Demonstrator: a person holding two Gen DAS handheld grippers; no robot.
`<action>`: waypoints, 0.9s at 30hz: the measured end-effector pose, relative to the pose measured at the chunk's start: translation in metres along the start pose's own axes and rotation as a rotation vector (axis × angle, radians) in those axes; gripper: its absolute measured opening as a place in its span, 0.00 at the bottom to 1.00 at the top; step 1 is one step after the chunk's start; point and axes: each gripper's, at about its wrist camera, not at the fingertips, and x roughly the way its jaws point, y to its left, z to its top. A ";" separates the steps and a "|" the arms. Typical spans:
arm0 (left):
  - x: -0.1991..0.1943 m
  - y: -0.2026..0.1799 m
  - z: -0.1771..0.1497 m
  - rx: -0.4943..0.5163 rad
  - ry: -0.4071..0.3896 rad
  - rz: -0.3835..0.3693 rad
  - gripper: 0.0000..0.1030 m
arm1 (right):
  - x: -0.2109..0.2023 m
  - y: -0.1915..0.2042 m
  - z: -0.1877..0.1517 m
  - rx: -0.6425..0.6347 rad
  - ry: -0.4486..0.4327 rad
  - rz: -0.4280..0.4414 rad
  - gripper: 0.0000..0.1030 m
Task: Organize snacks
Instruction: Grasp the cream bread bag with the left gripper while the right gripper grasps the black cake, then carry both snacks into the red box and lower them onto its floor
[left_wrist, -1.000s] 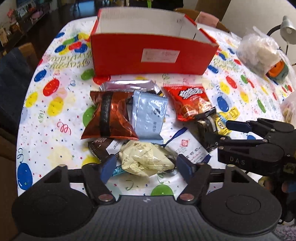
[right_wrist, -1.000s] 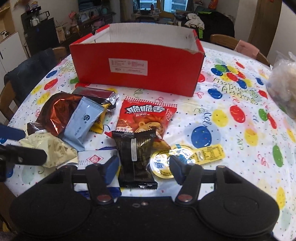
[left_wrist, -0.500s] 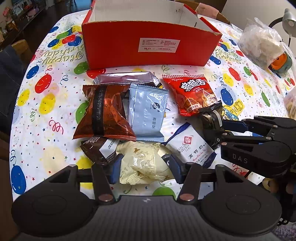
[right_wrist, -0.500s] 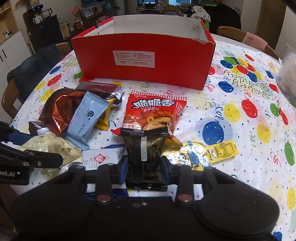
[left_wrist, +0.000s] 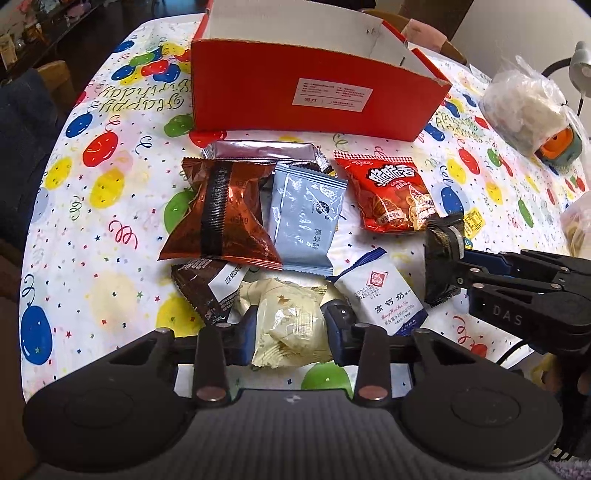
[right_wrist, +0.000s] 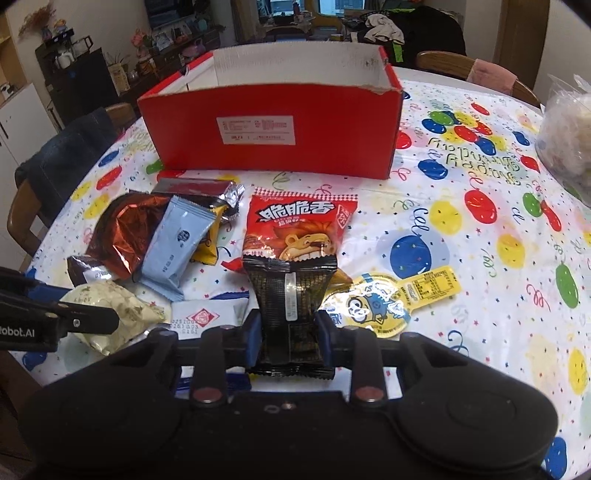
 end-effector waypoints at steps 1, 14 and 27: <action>-0.002 0.001 -0.001 -0.005 -0.003 -0.001 0.35 | -0.003 0.000 0.000 0.004 -0.006 0.000 0.28; -0.042 0.003 -0.003 -0.025 -0.095 -0.022 0.35 | -0.044 0.006 0.009 0.010 -0.090 0.033 0.28; -0.082 0.000 0.028 -0.039 -0.244 -0.035 0.35 | -0.075 0.004 0.049 -0.017 -0.190 0.065 0.29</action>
